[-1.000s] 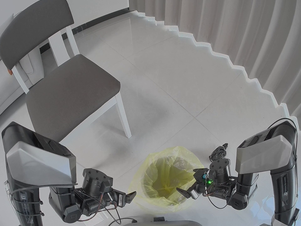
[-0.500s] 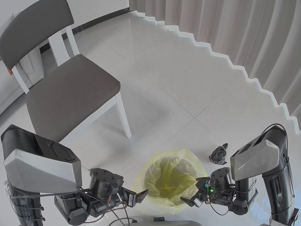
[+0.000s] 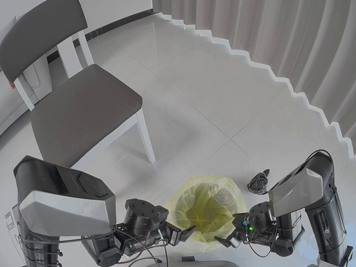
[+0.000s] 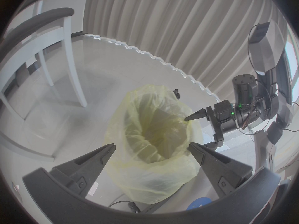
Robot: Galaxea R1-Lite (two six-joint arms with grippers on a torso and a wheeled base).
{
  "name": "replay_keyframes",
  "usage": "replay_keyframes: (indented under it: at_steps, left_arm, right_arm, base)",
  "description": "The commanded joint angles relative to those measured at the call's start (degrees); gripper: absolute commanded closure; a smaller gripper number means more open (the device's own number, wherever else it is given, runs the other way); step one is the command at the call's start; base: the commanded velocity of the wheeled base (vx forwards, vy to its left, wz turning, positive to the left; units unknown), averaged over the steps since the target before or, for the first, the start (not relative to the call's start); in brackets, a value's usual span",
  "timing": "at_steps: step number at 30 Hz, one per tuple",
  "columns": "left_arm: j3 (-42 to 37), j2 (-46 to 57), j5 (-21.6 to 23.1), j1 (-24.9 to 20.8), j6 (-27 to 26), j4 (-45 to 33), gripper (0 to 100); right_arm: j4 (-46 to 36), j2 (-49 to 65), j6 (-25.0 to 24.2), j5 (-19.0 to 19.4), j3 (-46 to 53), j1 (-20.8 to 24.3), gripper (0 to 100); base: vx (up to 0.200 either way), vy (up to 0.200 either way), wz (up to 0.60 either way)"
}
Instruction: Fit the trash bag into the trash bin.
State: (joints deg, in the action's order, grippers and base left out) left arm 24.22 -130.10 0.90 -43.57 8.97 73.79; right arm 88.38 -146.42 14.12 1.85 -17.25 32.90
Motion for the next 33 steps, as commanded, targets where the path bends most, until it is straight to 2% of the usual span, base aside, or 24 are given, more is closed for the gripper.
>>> replay_keyframes:
  at_steps: [1, 11, 19, 24, 33]
  left_arm:
    - [2.9, -1.7, 0.8, -1.5, -0.1, -0.4, 0]
    - [8.2, -5.7, 2.5, -3.5, -0.1, -1.6, 0]
    - [10.4, -7.9, 7.1, -5.1, 0.2, -8.6, 0]
    - [10.5, -7.7, 7.2, -5.1, 0.5, -12.7, 0]
    - [9.7, -3.8, 7.2, -4.8, 2.5, -12.0, 0]
  right_arm:
    - [0.6, -0.5, -0.2, 0.0, 0.4, 0.1, 0]
    - [1.6, -0.3, -0.5, 0.1, 1.1, 0.0, 0]
    - [1.6, -0.2, -0.7, 0.2, 1.0, 0.0, 0]
    - [1.6, -0.2, -0.8, 0.3, 1.0, 0.0, 0]
    - [1.6, 0.4, -1.9, 0.3, 1.2, 0.0, 0]
  base:
    - [0.0, 0.0, 0.0]
    - [0.0, 0.0, 0.0]
    - [0.0, 0.0, 0.0]
    - [0.0, 0.0, 0.0]
    - [0.0, 0.0, 0.0]
